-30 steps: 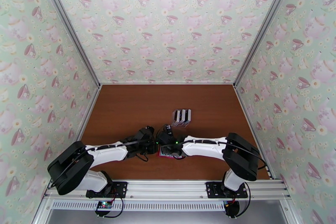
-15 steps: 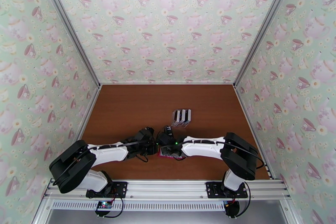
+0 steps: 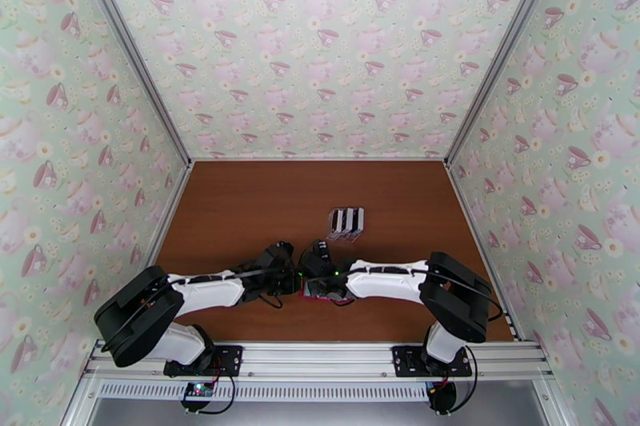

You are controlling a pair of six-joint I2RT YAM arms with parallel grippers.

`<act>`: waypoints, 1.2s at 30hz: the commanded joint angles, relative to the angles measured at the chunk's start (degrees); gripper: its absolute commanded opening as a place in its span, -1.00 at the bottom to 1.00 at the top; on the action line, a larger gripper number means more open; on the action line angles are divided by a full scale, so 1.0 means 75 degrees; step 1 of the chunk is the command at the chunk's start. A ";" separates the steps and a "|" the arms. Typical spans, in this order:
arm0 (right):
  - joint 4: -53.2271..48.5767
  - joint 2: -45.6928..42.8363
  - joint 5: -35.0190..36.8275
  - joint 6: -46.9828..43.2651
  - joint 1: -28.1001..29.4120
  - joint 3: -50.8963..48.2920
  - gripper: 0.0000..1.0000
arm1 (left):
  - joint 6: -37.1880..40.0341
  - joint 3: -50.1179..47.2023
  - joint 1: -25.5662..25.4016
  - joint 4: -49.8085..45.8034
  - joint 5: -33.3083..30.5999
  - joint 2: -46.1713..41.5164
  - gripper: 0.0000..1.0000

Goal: Put the credit cards into the card holder

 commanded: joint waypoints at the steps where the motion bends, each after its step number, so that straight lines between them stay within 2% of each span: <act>1: 0.0342 0.0111 -0.0308 -0.0058 0.0014 0.0228 -0.32 | -0.0135 -0.0252 -0.0064 0.0031 0.0081 0.0188 -0.91; 11: 0.0907 0.0174 -0.0764 -0.0026 0.0014 0.0248 -0.34 | -0.0100 -0.0179 0.0048 -0.0103 -0.0103 0.0120 -0.91; 17: 0.0901 0.0067 -0.0625 0.0081 0.0014 0.0208 -0.27 | 0.0021 0.0067 0.0235 -0.0237 -0.0101 0.0145 -0.91; 22: 0.0631 -0.0367 -0.0310 0.0060 -0.0063 0.0049 -0.16 | 0.0113 0.0231 0.0322 -0.0404 -0.0101 0.0008 -0.89; 28: 0.0289 -0.1051 -0.0037 -0.0017 -0.0268 -0.0249 -0.13 | 0.0231 0.0380 0.0334 -0.0760 -0.0165 -0.0405 -0.87; 30: 0.0232 -0.1256 0.0011 -0.0062 -0.0364 -0.0374 -0.13 | 0.0265 0.0421 0.0331 -0.0913 -0.0171 -0.0600 -0.81; 36: 0.0384 -0.1363 -0.0235 -0.0392 -0.0755 -0.0803 -0.15 | 0.0246 0.0501 0.0234 -0.1039 0.0038 -0.0979 -0.74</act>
